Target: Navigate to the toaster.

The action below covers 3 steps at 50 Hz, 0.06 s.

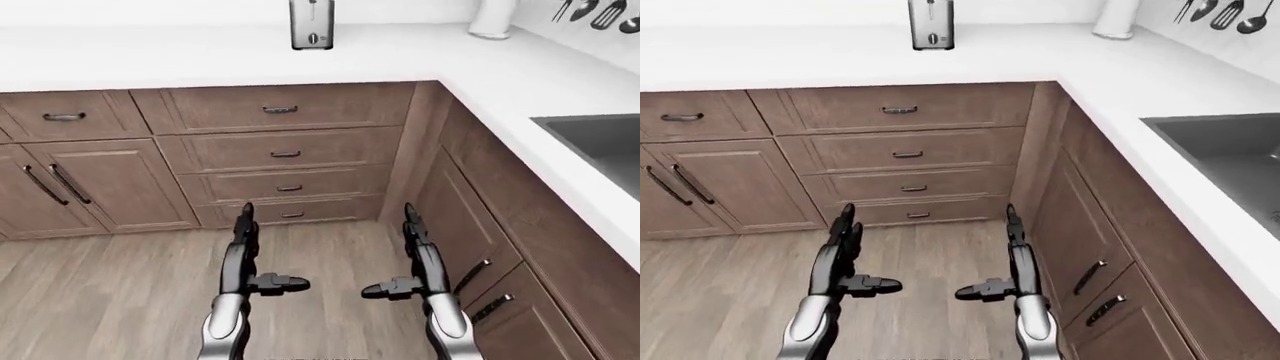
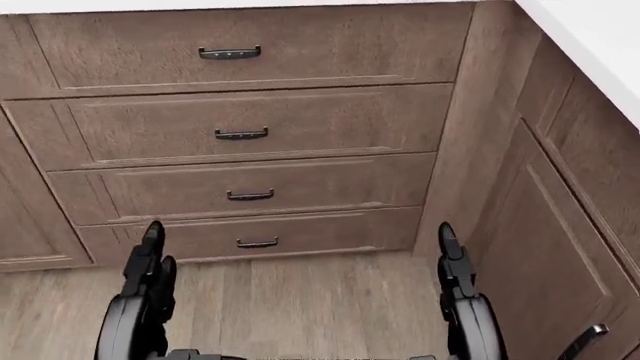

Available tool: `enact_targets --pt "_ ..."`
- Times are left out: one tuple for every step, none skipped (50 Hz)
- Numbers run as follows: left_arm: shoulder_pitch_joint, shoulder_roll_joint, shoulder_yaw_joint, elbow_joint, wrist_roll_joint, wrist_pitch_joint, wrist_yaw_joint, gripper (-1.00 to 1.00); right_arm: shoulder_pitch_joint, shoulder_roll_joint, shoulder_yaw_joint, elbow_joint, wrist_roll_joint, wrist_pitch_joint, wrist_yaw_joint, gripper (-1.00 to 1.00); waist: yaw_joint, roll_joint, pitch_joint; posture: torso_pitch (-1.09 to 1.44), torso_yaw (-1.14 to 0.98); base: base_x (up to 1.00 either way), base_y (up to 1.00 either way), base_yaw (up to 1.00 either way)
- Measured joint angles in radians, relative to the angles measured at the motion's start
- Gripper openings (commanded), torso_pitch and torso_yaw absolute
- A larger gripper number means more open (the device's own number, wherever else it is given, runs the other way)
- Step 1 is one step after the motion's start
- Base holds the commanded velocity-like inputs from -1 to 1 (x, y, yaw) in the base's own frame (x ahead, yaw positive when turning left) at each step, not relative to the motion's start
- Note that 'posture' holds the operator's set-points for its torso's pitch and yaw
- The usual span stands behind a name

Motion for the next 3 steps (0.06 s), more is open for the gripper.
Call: enact_targets --pt "0.001 0.001 0.001 0.001 0.000 0.002 -0.001 1.00 0.003 0.000 0.001 -0.003 -0.001 0.004 -0.001 1.00 0.001 0.005 -0.001 0.00 0.00 0.00 0.00 0.31" --pt "0.000 0.001 0.004 0.001 0.000 0.004 -0.001 1.00 0.002 0.000 0.003 -0.004 -0.002 0.005 -0.001 1.00 0.003 0.014 -0.001 0.00 0.00 0.00 0.00 0.31" --pt "-0.002 0.002 0.007 -0.001 0.000 0.004 -0.001 1.00 0.000 0.001 0.005 -0.005 -0.002 0.005 -0.001 1.00 0.004 0.027 0.001 0.00 0.00 0.00 0.00 0.18"
